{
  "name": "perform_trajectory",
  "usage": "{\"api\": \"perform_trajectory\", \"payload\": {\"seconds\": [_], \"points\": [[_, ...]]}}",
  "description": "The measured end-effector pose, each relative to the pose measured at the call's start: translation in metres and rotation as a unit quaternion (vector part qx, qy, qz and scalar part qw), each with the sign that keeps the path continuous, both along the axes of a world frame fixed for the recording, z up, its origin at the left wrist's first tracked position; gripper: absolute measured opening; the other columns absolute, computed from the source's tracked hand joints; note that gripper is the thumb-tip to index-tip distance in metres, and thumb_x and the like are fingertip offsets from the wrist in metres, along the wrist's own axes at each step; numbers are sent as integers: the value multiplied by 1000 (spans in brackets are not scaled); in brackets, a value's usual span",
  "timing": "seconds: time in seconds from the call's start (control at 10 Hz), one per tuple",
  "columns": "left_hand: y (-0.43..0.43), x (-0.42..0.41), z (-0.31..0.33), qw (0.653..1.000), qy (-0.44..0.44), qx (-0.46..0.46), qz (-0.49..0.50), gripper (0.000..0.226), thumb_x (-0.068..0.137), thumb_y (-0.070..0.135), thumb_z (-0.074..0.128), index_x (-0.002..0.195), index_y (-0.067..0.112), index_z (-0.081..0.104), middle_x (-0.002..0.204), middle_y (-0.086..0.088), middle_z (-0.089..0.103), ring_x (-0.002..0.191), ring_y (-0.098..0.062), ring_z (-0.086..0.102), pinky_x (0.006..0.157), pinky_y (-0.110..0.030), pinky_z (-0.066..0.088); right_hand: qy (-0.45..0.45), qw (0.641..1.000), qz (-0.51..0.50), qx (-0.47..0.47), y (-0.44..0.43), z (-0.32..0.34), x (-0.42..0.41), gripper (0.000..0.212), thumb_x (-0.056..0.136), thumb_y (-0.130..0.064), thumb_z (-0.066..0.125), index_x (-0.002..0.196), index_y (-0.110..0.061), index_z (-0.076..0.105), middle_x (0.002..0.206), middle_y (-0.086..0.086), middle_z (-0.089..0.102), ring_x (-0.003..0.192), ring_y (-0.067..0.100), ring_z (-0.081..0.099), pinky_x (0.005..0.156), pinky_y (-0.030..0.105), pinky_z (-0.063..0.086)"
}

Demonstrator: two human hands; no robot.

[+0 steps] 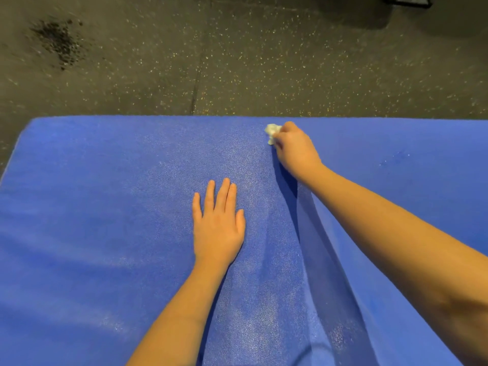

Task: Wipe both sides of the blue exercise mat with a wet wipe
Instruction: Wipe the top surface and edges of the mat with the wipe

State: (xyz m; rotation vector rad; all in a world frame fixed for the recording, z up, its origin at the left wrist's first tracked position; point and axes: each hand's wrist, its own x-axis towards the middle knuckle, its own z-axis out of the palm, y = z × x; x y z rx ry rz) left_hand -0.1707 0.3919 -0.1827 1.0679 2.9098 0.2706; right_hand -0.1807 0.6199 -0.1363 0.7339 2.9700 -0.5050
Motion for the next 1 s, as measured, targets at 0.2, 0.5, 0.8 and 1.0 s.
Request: {"api": "perform_trajectory", "payload": {"seconds": [0.2, 0.5, 0.8, 1.0], "points": [[0, 0, 0, 1000, 0, -1, 1, 56, 95, 37, 30, 143, 12, 46, 151, -4, 42, 142, -30, 32, 114, -52, 18, -13, 992, -76, 97, 28, 9, -7, 19, 97, -1, 41, 105, 8, 56, 96, 16, 40, 95, 34, 48, 67, 34, 27], [1, 0, 2, 1000, -4, -2, 4, 56, 95, 37, 30, 142, 12, 47, 151, -3, 42, 142, -30, 32, 115, -53, 20, 8, 997, -1, 73, 22, 14, -6, 16, 96, -4, 46, 94, 5, 59, 91, 19, 49, 88, 34, 48, 65, 36, 28], [1, -1, 1, 1000, -11, 3, 4, 56, 95, 37, 30, 142, 12, 48, 150, -3, 42, 142, -29, 32, 115, -54, 23, 6, 990, 137, 43, 20, -2, 43, 9, 83, 4, 60, 76, 6, 65, 84, 24, 56, 69, 40, 57, 55, 35, 40], [0, -1, 1, 1000, -19, 6, 4, 57, 94, 37, 30, 142, 12, 47, 151, -3, 42, 143, -29, 32, 115, -54, 21, 69, 995, -73, 27, 7, -4, 55, 17, 88, -4, 55, 87, 7, 67, 89, 24, 55, 81, 38, 56, 66, 36, 42]]}}
